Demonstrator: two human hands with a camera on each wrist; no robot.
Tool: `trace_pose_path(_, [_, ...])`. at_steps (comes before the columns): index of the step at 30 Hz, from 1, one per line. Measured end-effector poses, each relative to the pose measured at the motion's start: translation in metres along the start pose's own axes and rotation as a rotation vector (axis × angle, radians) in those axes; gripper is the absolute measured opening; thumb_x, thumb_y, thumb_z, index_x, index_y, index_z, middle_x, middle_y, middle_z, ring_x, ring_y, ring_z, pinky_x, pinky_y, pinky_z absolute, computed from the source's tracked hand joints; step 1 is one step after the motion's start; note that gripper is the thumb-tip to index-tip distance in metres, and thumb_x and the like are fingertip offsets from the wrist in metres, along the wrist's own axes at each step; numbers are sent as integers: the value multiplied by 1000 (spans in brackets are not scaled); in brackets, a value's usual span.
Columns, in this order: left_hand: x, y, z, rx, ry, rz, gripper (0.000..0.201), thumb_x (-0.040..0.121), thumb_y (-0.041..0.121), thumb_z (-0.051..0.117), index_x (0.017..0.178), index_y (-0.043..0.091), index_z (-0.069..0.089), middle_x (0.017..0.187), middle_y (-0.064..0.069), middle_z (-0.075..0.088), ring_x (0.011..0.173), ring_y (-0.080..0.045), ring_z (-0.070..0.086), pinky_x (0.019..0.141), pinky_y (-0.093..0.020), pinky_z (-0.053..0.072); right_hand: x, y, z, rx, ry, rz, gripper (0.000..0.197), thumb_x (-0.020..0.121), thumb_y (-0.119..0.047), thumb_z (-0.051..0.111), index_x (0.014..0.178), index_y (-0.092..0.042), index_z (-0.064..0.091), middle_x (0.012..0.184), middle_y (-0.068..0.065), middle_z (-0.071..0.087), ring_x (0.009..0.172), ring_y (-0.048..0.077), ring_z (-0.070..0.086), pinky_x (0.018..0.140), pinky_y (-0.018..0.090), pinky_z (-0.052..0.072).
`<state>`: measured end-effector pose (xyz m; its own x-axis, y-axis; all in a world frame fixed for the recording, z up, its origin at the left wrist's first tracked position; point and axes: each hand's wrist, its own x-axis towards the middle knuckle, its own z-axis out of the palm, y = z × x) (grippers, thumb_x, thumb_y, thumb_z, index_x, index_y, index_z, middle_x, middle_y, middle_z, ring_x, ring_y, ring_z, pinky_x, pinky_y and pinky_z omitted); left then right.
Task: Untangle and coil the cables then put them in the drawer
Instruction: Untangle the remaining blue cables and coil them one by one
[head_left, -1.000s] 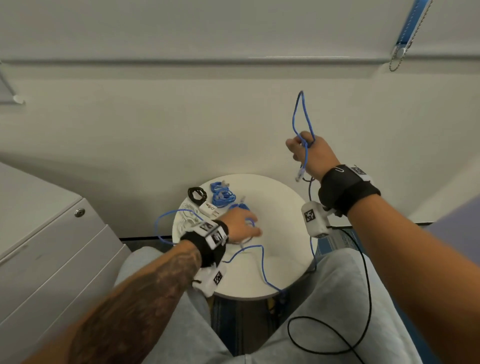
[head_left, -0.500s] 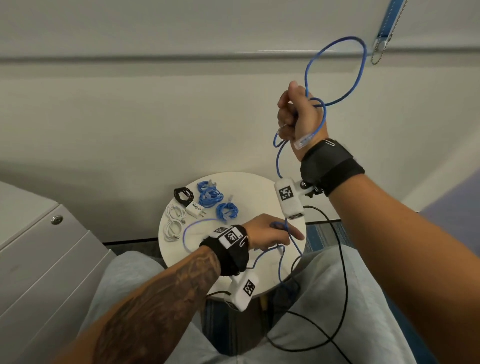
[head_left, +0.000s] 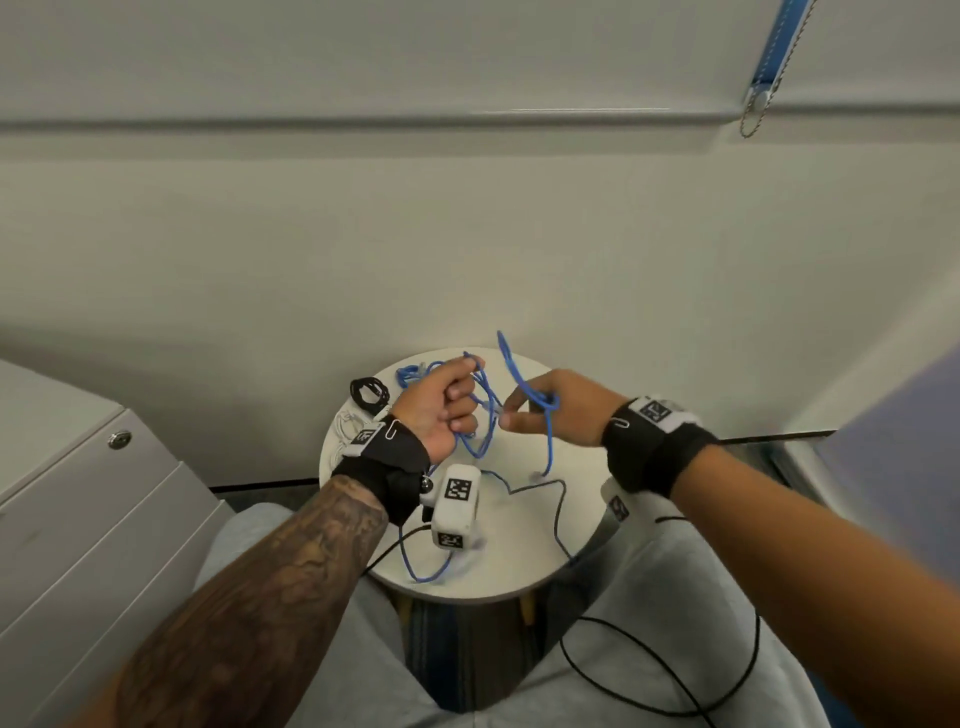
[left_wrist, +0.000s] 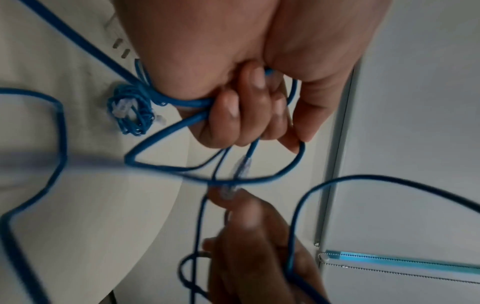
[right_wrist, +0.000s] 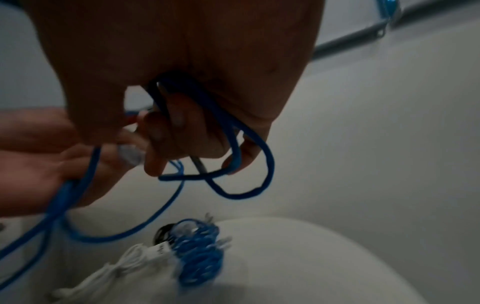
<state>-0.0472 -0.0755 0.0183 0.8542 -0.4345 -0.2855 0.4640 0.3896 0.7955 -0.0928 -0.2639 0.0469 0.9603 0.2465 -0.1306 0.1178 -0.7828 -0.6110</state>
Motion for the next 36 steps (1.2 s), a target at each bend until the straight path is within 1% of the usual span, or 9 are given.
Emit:
trace_pose_path(5, [-5,14,-11,72,20,27,18,98,21,48,84,18,58,50,8,28,35,-4,18,37,-20,15,10,-6,-1,157,138,-16,13,94,-26,67,90,-16,73,85,-2,70,72,4,60,75,25,45])
trace_pose_path(8, [-9,18,-11,66,-9,33,18,98,24,51,84,20,61,50,8,27,36,-5,18,40,-21,14,15,-18,-6,177,187,-37,26,91,-45,67,85,-20,70,81,15,65,69,19,55,69,32,47])
trace_pose_path(12, [-12,16,-2,238,-3,95,15,96,25,57,86,22,67,53,8,26,41,-5,16,44,-22,10,21,-35,0,218,174,-81,37,92,-41,68,64,-21,53,59,-2,44,54,7,38,54,17,34])
trace_pose_path(15, [-10,18,-16,211,97,103,17,92,32,63,98,16,64,55,7,24,41,-6,15,40,-19,12,24,-35,-15,153,180,-75,29,95,-33,66,74,-12,63,64,-1,55,56,8,49,60,21,41])
trace_pose_path(17, [-8,17,-31,263,173,91,22,93,37,61,93,15,65,54,6,22,40,-6,14,41,-18,11,27,-31,-33,216,308,-81,26,97,-30,63,78,-13,66,64,-6,58,55,1,51,62,21,43])
trace_pose_path(23, [-12,-2,-55,458,253,-35,19,92,29,62,92,10,64,52,7,25,41,-8,13,42,-19,9,48,-16,-85,420,804,-77,39,98,-34,60,85,2,58,70,11,54,63,19,49,63,31,42])
trace_pose_path(28, [-12,-4,-46,485,183,-27,19,93,30,61,94,11,63,54,6,24,43,-9,14,43,-22,9,83,20,-55,210,683,100,32,97,-41,59,89,-10,59,78,5,60,71,22,55,70,33,46])
trace_pose_path(32, [-12,-1,-50,485,163,-25,21,92,32,61,94,11,66,55,7,26,45,-8,16,42,-21,11,103,49,-22,-212,384,340,22,94,-40,54,89,-21,61,88,3,68,76,24,64,72,33,53])
trace_pose_path(36, [-10,-2,-60,431,161,-39,24,94,34,59,94,11,66,56,7,25,44,-7,15,42,-21,10,112,63,14,-290,195,409,27,93,-46,55,96,-18,57,100,6,68,82,26,62,74,34,51])
